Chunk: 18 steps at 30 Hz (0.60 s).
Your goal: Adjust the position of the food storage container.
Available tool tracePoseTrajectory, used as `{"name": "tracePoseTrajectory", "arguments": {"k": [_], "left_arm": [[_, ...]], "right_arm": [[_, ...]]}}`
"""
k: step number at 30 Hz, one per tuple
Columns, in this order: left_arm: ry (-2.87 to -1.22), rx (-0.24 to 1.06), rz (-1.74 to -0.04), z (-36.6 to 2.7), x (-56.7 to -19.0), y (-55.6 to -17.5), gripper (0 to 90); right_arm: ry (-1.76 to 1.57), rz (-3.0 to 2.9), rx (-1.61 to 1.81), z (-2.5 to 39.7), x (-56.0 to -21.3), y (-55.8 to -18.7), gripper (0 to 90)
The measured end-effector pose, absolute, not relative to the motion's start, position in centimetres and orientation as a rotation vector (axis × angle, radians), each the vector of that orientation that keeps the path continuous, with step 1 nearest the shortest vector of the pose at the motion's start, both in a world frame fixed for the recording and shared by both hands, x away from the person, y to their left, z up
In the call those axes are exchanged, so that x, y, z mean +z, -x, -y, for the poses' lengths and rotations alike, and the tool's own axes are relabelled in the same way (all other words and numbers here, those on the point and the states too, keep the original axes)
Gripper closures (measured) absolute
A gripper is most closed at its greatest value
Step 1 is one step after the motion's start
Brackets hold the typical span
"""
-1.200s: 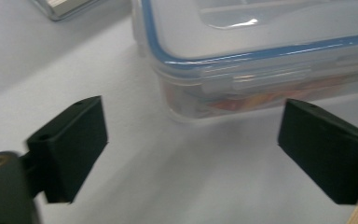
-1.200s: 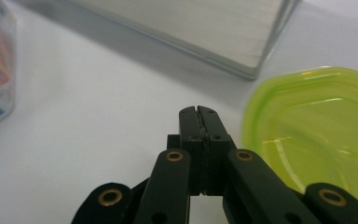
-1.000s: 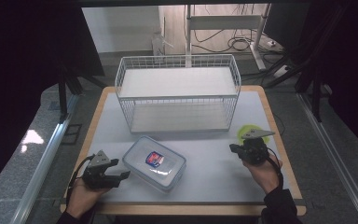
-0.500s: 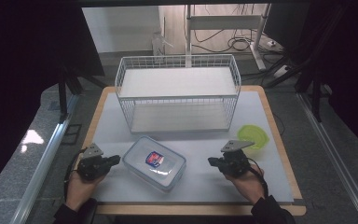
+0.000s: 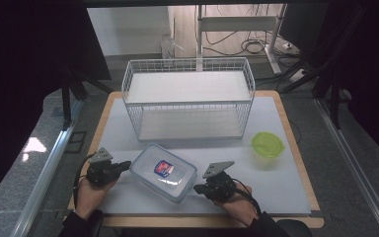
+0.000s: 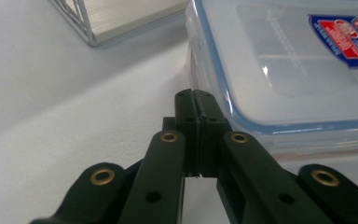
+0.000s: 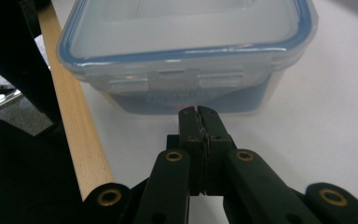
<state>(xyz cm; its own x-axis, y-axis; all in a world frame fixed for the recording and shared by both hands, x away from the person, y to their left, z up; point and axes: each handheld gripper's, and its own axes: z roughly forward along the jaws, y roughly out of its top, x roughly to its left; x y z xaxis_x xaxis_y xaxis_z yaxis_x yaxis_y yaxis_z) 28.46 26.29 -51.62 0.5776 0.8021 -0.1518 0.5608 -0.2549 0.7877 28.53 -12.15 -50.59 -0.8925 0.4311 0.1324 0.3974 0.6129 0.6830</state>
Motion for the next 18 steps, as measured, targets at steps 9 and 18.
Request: {"name": "tracePoseTrajectory", "arguments": {"k": [9, 18], "left_arm": [[-1.933, 0.319, -1.107, -25.3, -51.5, -28.4, 90.0], [-1.958, 0.289, -1.068, -23.2, -51.4, -28.1, 90.0]], "right_arm": [[-0.835, -2.714, 1.188, 13.5, -50.4, -29.7, 90.0], [-0.895, -2.641, 1.067, 14.7, -50.5, -30.7, 90.0]]}}
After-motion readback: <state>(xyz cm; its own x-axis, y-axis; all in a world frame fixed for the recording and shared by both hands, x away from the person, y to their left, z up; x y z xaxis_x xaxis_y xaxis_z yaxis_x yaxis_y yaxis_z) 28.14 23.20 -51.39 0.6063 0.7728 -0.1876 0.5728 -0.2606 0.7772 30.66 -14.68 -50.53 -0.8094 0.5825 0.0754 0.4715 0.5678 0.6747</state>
